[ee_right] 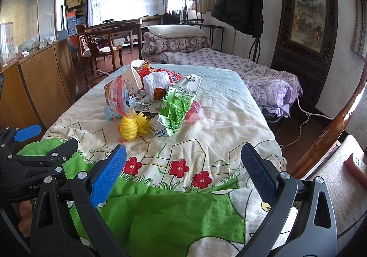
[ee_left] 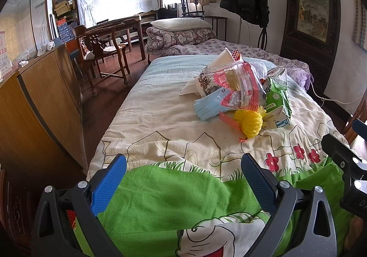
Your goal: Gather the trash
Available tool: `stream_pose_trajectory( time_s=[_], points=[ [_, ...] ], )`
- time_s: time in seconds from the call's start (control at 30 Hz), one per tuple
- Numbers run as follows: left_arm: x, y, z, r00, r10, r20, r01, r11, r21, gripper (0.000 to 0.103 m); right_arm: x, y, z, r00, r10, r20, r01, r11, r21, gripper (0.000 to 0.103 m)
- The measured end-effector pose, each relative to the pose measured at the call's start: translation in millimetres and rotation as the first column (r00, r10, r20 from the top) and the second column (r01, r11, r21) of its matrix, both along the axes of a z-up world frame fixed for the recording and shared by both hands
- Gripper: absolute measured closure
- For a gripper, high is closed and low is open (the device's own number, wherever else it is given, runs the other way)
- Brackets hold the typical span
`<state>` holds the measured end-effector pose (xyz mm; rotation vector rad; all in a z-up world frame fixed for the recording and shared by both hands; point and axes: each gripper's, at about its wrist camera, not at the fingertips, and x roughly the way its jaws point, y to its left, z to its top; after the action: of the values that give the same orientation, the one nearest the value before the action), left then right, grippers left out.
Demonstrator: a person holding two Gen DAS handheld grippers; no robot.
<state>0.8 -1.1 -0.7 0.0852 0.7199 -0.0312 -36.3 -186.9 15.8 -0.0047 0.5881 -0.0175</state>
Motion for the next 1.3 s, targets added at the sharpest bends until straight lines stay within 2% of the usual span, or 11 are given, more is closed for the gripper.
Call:
stream_pose_trajectory(
  time_s=[1.3],
  points=[
    [-0.5,1.3,0.4,1.0,-0.001,-0.001,0.001,1.0,-0.003,0.005,1.0,-2.5,-1.5,1.0,-0.003,-0.006,0.003,1.0,0.002,0.007]
  ],
)
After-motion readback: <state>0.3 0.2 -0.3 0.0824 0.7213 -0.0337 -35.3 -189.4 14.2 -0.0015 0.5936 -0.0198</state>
